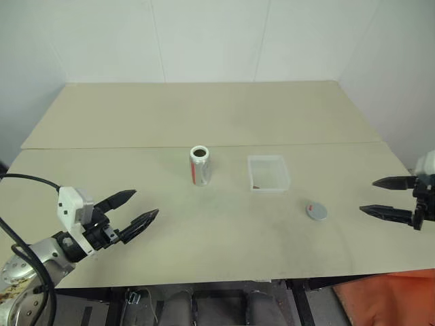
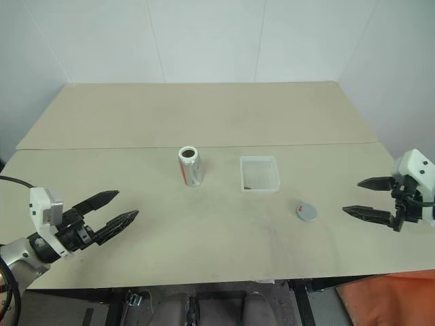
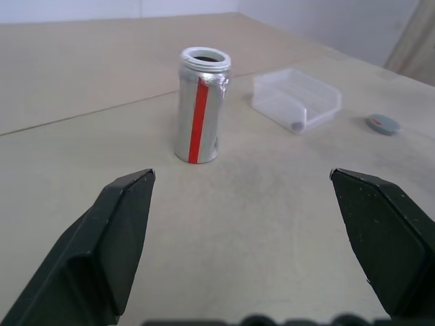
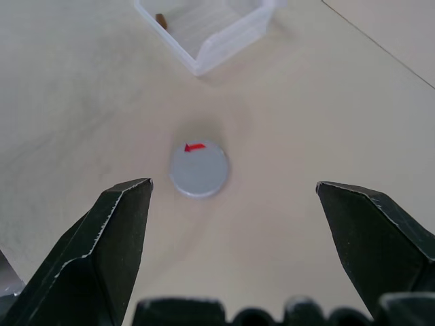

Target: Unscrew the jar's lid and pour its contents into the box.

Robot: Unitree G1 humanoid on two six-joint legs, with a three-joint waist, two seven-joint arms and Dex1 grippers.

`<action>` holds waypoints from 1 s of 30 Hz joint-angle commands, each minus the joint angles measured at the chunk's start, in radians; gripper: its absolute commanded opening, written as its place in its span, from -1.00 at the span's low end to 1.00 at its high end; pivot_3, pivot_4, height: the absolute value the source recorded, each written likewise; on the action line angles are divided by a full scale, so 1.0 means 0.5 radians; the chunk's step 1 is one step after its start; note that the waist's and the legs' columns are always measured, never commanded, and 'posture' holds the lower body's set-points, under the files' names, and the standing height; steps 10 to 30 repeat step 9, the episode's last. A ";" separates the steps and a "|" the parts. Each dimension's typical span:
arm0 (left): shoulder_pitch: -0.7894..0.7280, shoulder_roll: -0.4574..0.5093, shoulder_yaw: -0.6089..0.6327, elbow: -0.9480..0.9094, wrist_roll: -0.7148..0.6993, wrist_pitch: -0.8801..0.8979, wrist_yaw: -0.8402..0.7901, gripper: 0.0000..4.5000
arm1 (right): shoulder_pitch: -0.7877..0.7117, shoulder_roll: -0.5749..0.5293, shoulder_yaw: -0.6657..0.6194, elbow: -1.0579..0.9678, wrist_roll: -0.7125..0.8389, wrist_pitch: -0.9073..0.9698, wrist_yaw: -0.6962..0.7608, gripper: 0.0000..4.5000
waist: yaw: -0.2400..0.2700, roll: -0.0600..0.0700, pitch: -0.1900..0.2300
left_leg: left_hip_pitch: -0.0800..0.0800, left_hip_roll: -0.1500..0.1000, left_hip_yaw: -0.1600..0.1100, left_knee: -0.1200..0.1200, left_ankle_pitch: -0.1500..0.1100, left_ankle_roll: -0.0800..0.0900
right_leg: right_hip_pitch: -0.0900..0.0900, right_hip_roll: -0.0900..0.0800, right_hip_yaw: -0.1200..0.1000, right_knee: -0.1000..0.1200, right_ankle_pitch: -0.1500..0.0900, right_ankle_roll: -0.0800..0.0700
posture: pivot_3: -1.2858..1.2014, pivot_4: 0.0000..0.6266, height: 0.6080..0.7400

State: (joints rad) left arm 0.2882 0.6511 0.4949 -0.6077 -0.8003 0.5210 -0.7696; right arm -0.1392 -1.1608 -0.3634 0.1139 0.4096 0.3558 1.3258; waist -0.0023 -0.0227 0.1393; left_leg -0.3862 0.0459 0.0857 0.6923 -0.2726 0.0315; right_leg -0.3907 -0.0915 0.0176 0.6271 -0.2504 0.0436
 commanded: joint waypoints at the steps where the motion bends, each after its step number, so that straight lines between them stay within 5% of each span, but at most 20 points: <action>1: -0.007 0.043 0.115 -0.118 -0.089 -0.060 -0.036 0.99 | -0.138 -0.003 0.023 0.039 0.020 -0.062 0.028 1.00 | 0.000 0.000 0.000 | 0.000 0.000 0.000 0.000 0.000 0.000 | 0.000 0.000 0.000 0.000 0.000 0.000 | 0.03 -0.52 1.00; 6: -0.007 0.068 0.140 -0.139 -0.123 -0.061 -0.036 0.99 | -0.294 0.072 0.103 0.054 0.031 -0.098 0.021 1.00 | 0.001 0.000 0.000 | 0.001 0.001 0.000 0.000 0.000 0.000 | 0.001 0.000 -0.001 0.000 0.000 0.000 | 0.03 -0.52 1.00; 9: -0.041 0.020 0.026 -0.092 0.173 -0.143 0.149 0.99 | -0.502 0.222 0.089 -0.002 0.192 0.061 -0.066 1.00 | 0.000 0.001 0.000 | 0.001 0.000 0.000 0.000 0.000 0.000 | 0.001 0.000 0.000 0.000 0.000 0.000 | 0.03 -0.52 1.00; 30: -0.041 0.020 0.026 -0.092 0.173 -0.143 0.149 0.99 | -0.502 0.222 0.089 -0.002 0.192 0.061 -0.066 1.00 | 0.000 0.001 0.000 | 0.001 0.000 0.000 0.000 0.000 0.000 | 0.001 0.000 0.000 0.000 0.000 0.000 | 0.03 -0.52 1.00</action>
